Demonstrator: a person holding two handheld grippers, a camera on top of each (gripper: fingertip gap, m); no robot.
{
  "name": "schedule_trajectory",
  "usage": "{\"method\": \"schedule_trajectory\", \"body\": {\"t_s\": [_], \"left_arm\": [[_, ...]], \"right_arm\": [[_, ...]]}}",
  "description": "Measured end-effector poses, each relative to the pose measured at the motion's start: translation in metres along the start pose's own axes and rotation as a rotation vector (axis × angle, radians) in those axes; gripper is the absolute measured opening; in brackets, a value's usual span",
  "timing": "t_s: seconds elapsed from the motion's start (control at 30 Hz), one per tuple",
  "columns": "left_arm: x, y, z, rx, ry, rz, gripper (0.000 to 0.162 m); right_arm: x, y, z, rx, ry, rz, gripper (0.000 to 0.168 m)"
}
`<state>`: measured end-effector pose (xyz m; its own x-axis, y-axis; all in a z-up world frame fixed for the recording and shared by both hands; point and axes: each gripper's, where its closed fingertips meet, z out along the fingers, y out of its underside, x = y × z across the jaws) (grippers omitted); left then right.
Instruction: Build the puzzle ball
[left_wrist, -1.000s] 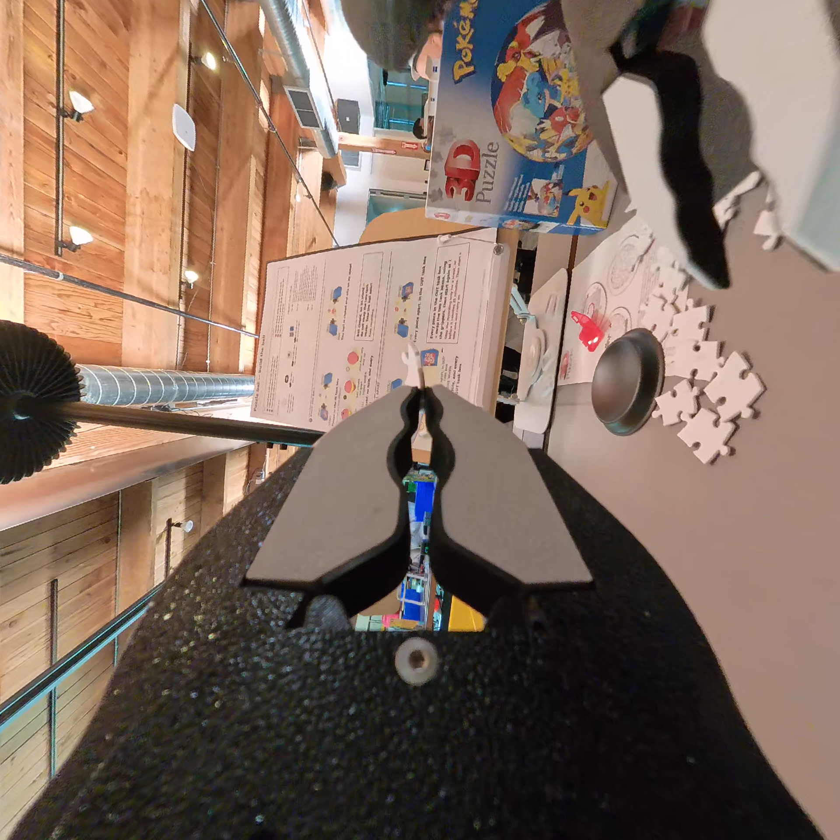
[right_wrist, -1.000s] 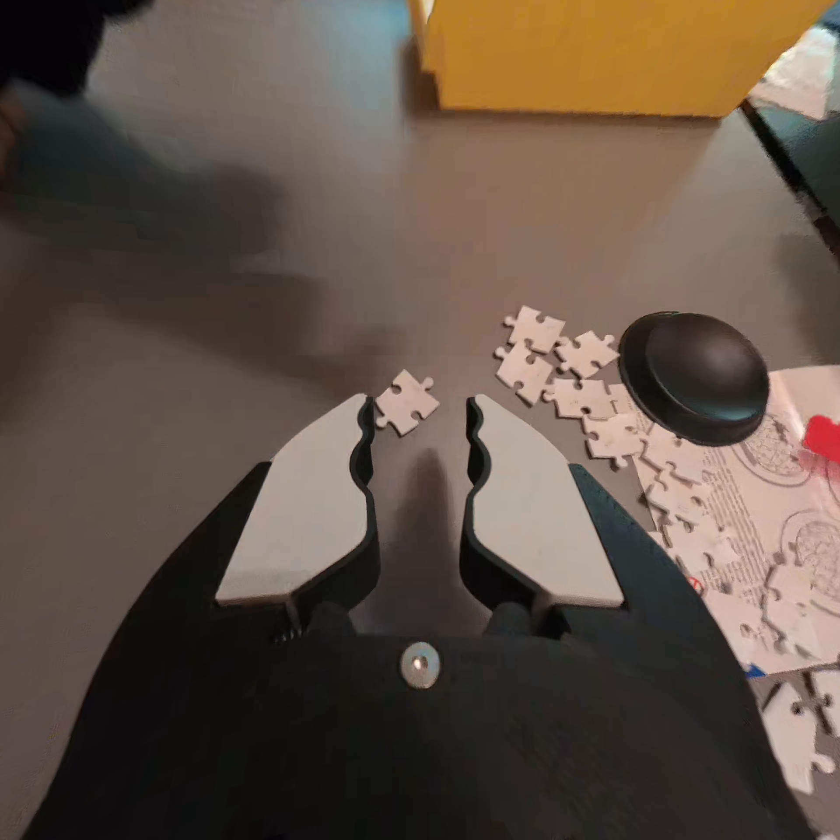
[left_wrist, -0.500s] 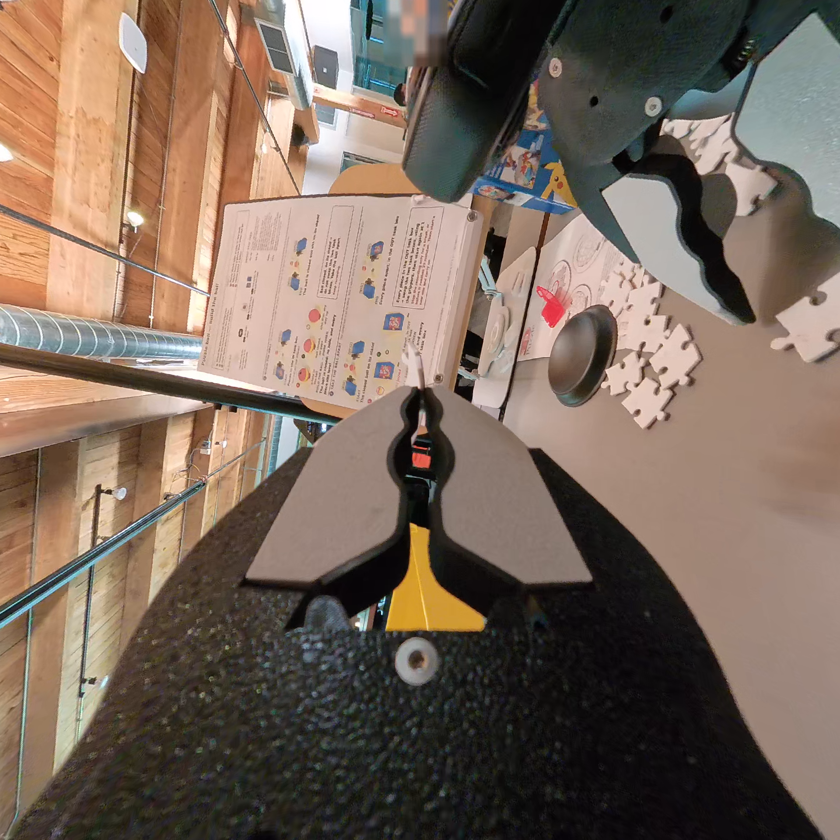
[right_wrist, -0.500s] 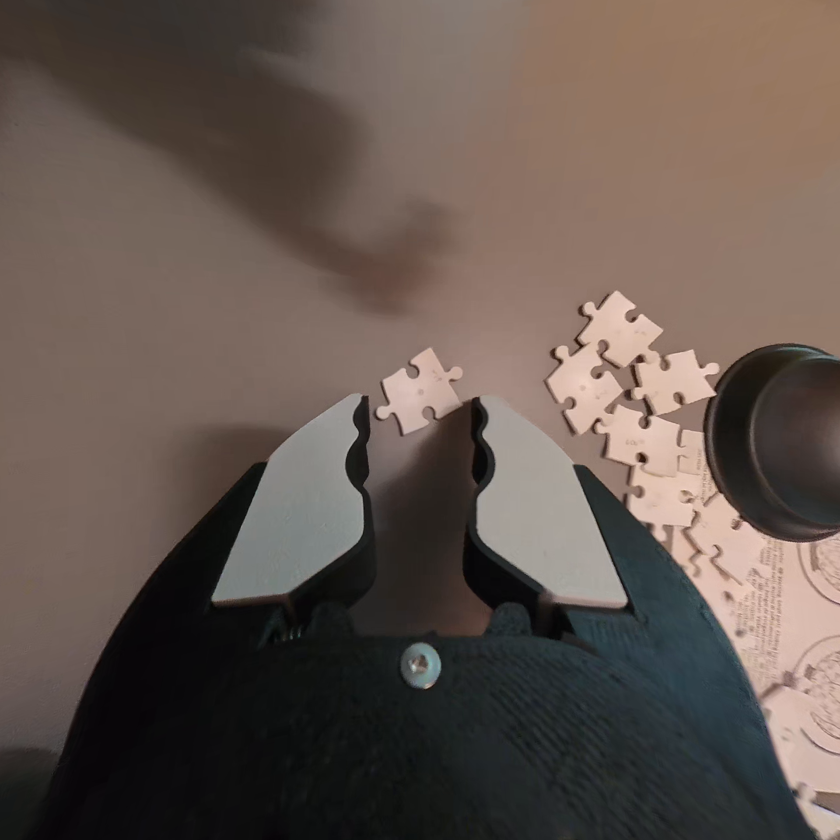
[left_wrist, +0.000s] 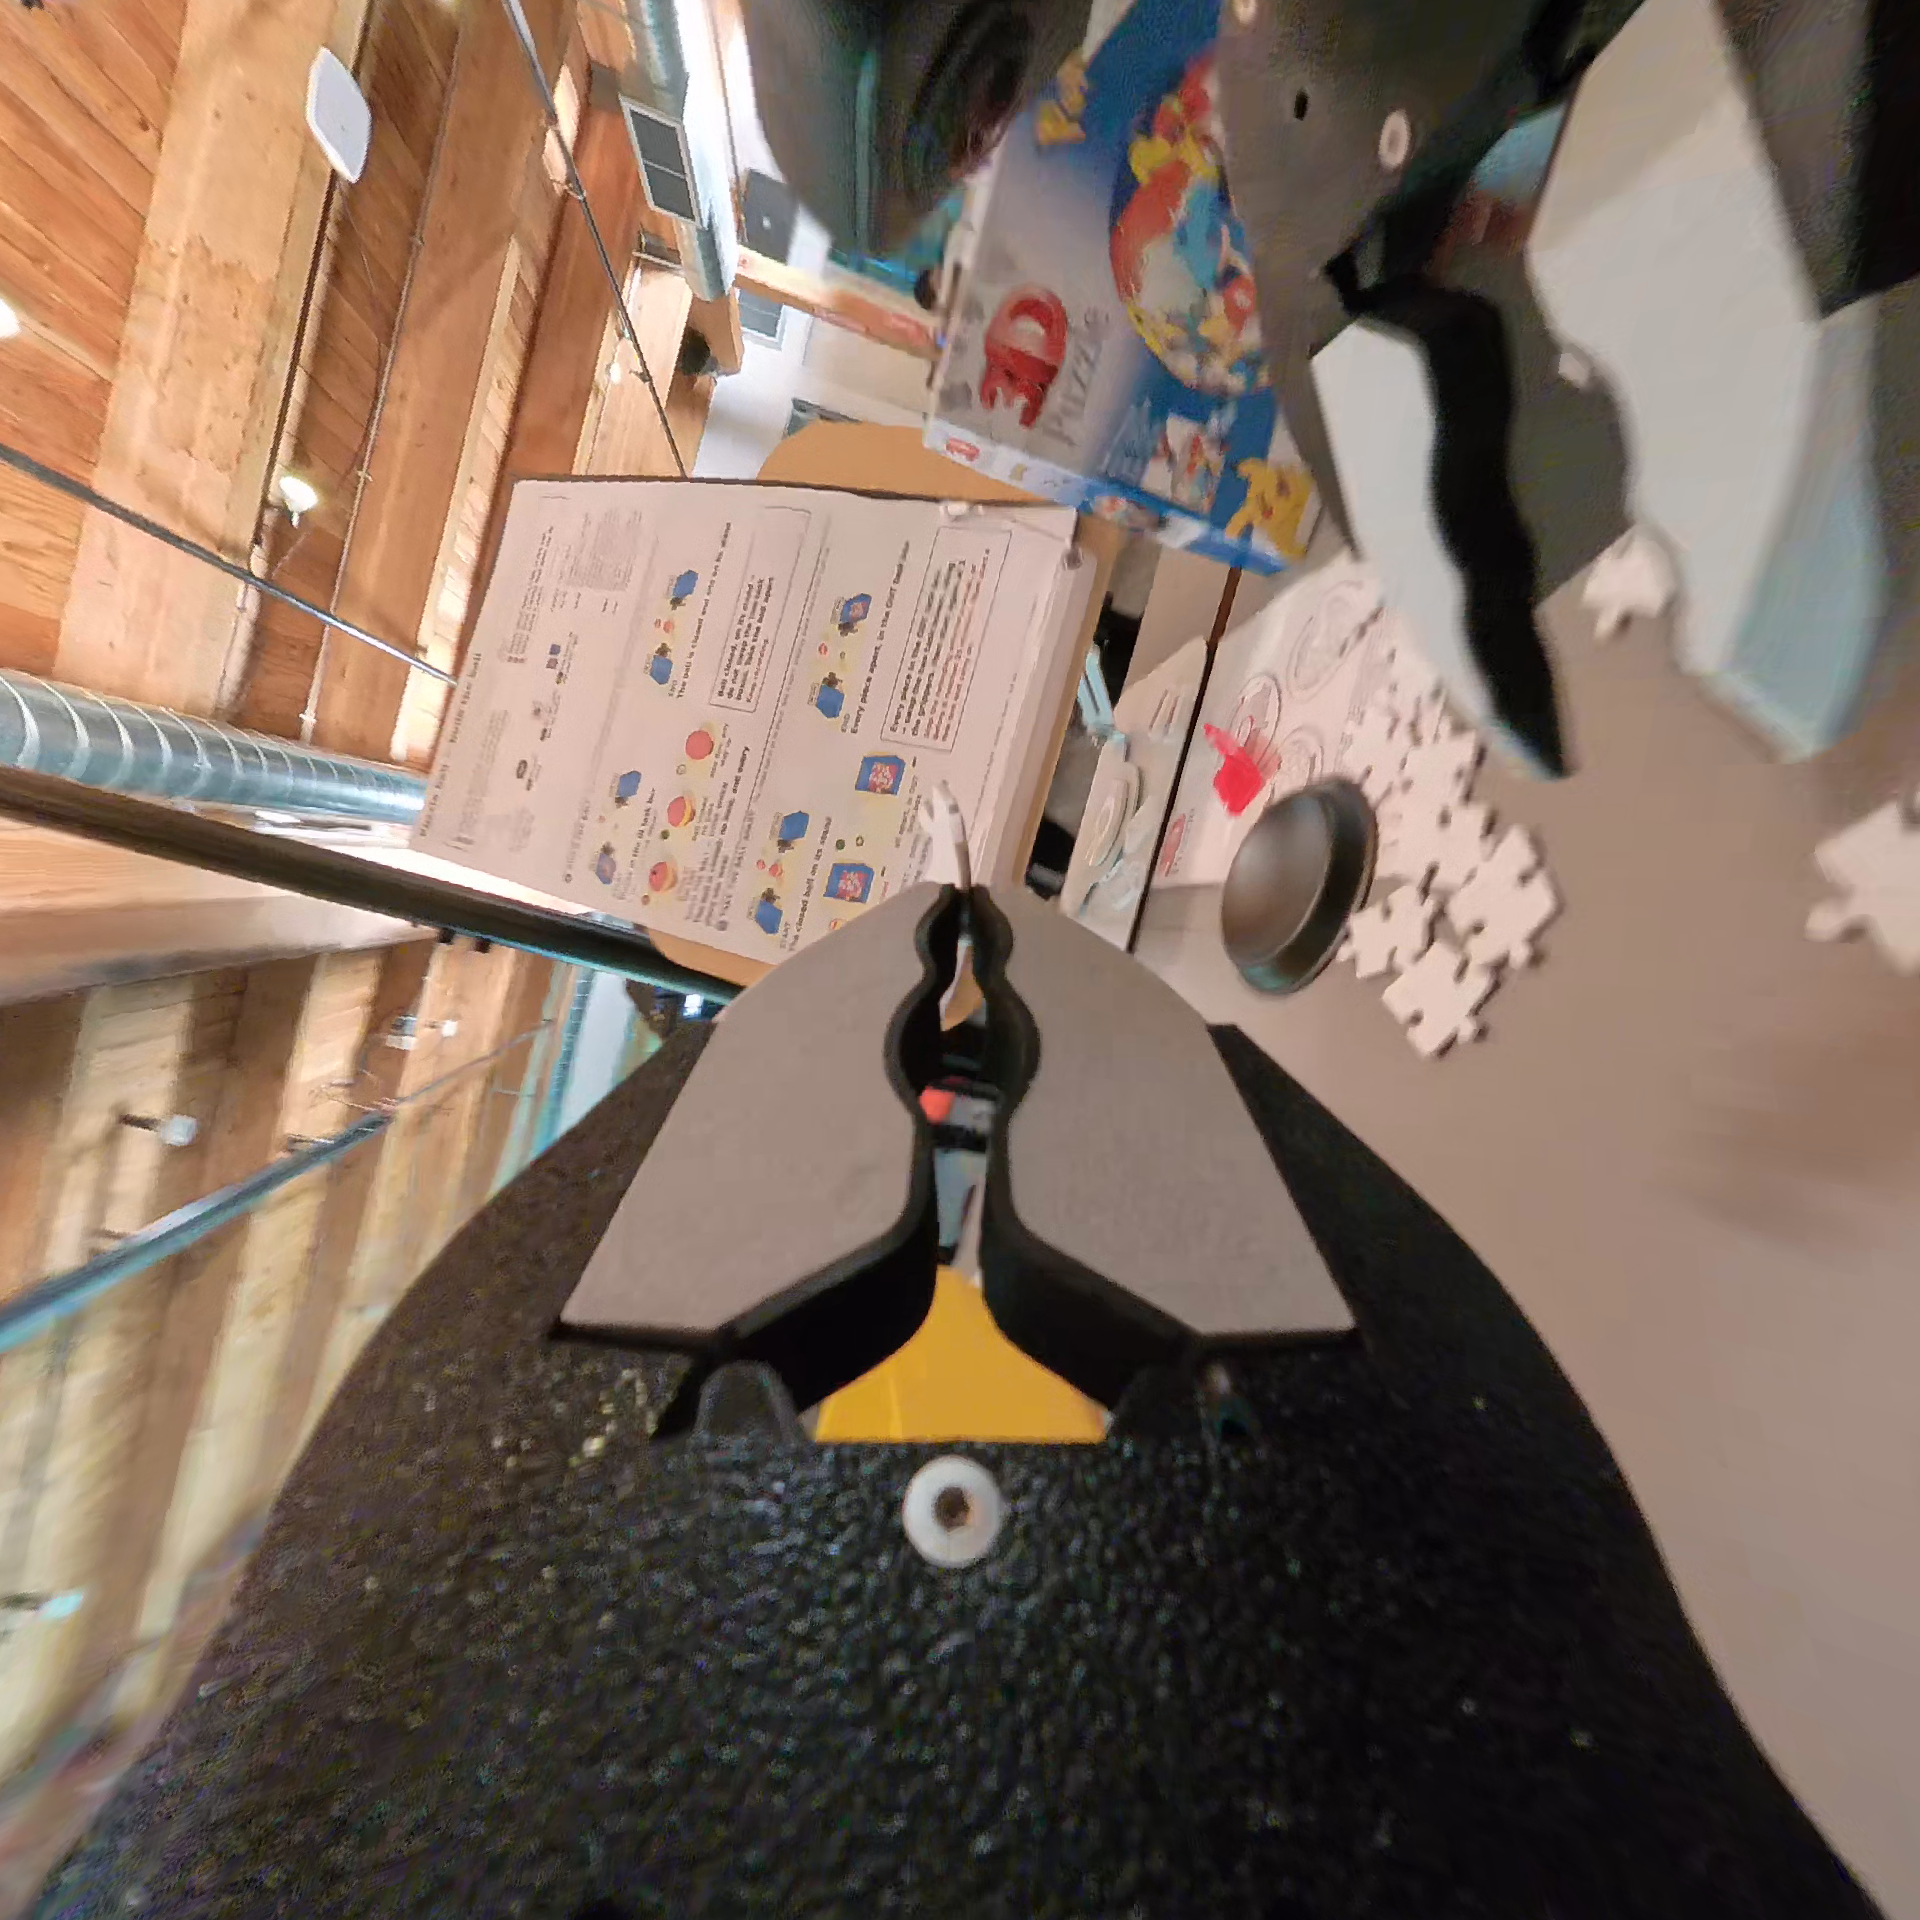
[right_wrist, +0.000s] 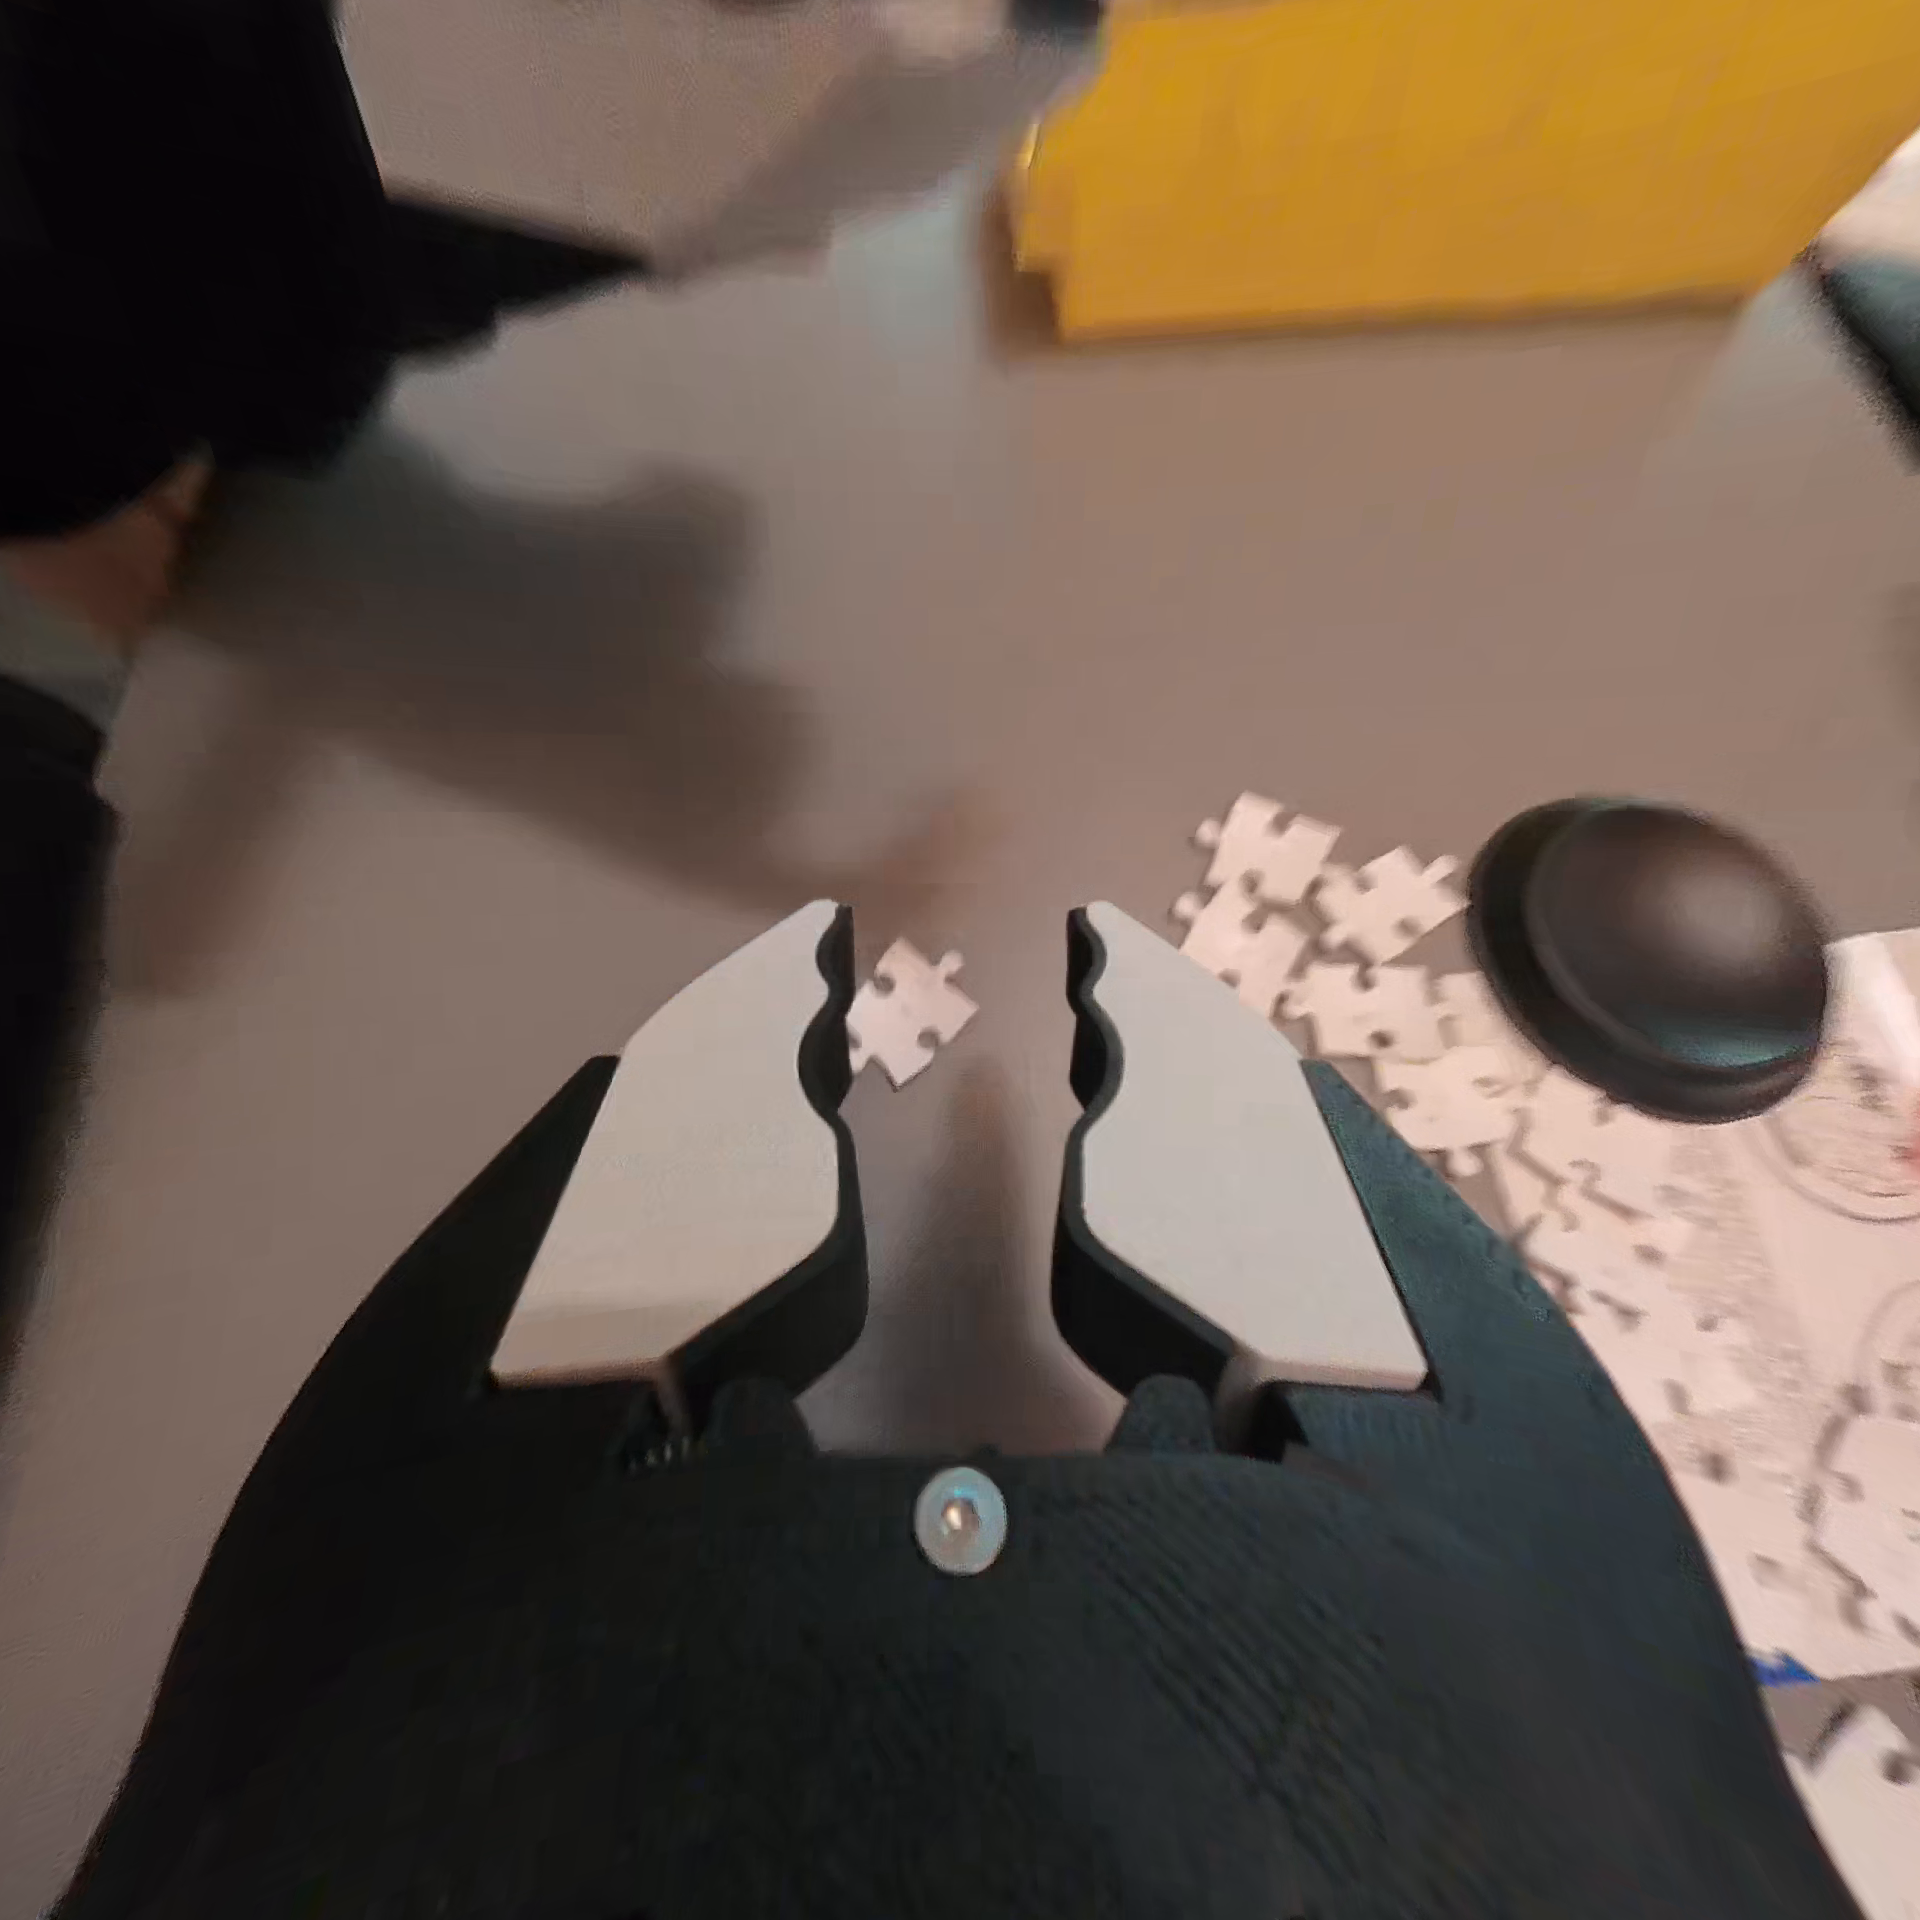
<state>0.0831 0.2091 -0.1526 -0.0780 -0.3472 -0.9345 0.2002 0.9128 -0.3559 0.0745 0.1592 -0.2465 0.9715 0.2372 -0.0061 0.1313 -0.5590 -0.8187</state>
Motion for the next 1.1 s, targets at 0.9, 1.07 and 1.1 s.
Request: {"method": "schedule_trajectory", "body": {"t_s": [0.9, 1.07, 1.1], "left_arm": [[-0.04, -0.002, -0.025, 0.552, 0.467, -1.919, 0.001], [-0.034, -0.001, -0.029, 0.519, 0.487, -1.877, 0.001], [-0.033, -0.001, -0.029, 0.516, 0.496, -1.873, 0.001]], "right_arm": [[-0.018, 0.051, 0.012, -0.264, -0.141, -0.681, 0.037], [-0.019, 0.052, 0.026, -0.297, -0.154, -0.717, 0.033], [-0.02, 0.052, 0.028, -0.299, -0.158, -0.723, 0.029]]}}
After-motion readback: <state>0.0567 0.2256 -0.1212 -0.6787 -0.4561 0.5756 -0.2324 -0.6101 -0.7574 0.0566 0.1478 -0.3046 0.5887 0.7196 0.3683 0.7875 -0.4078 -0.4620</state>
